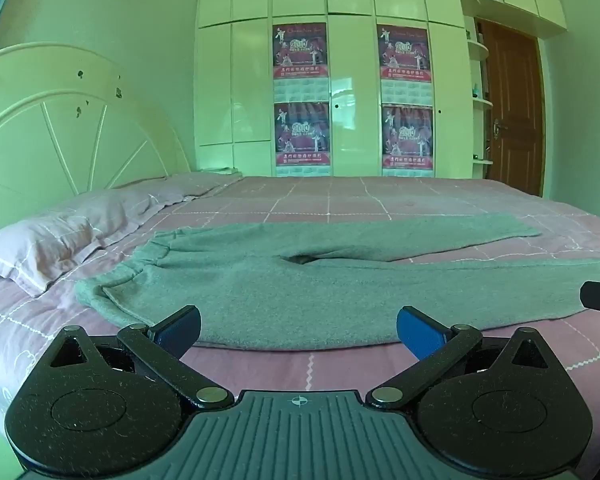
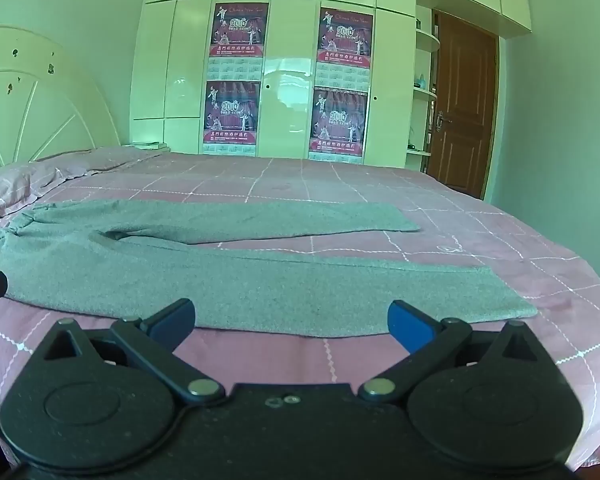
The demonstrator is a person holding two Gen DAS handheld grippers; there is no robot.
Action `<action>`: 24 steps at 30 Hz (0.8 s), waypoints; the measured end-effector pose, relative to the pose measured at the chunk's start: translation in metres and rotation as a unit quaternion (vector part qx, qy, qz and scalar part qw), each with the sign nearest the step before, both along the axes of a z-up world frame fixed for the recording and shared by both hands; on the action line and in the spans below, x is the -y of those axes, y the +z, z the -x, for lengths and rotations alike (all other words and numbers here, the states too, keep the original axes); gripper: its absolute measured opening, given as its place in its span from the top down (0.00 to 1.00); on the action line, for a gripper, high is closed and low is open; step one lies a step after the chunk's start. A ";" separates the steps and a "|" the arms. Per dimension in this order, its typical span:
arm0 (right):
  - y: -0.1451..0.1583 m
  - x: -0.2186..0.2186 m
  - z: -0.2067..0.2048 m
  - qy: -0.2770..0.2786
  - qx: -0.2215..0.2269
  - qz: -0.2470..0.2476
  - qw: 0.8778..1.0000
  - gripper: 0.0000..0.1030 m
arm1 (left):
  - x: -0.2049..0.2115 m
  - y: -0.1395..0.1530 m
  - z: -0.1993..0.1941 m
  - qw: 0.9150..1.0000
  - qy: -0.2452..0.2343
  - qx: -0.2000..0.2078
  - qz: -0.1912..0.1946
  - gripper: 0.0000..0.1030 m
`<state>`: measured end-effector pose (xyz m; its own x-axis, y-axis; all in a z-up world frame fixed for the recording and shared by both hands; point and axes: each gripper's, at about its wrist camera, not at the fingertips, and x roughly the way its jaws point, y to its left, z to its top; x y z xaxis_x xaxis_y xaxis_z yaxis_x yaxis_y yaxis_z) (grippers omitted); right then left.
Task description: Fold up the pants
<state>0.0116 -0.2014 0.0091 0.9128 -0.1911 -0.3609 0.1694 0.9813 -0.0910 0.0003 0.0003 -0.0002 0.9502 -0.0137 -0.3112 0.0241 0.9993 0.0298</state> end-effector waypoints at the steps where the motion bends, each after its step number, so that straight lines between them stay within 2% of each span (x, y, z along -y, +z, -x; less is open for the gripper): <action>1: 0.000 0.000 0.000 0.000 0.000 0.002 1.000 0.06 | -0.001 0.000 0.000 1.000 -0.003 0.000 0.000 0.00; 8: 0.000 -0.002 -0.001 0.000 -0.001 0.002 1.000 0.06 | -0.012 0.000 -0.001 1.000 -0.019 0.003 0.004 0.00; 10: 0.000 0.000 -0.001 0.001 -0.003 0.002 1.000 0.06 | 0.008 0.003 0.001 1.000 0.006 -0.003 -0.016 0.00; 12: 0.001 -0.001 -0.001 0.000 -0.002 0.002 1.000 0.06 | 0.011 0.003 0.001 1.000 0.006 -0.004 -0.016 0.00; 24: -0.001 0.000 -0.002 0.001 -0.002 0.001 1.000 0.06 | 0.000 0.000 -0.002 1.000 0.007 -0.006 -0.009 0.00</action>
<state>0.0132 -0.2011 0.0081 0.9115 -0.1891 -0.3651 0.1662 0.9816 -0.0937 0.0025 -0.0002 -0.0005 0.9466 0.0053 -0.3223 0.0106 0.9988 0.0476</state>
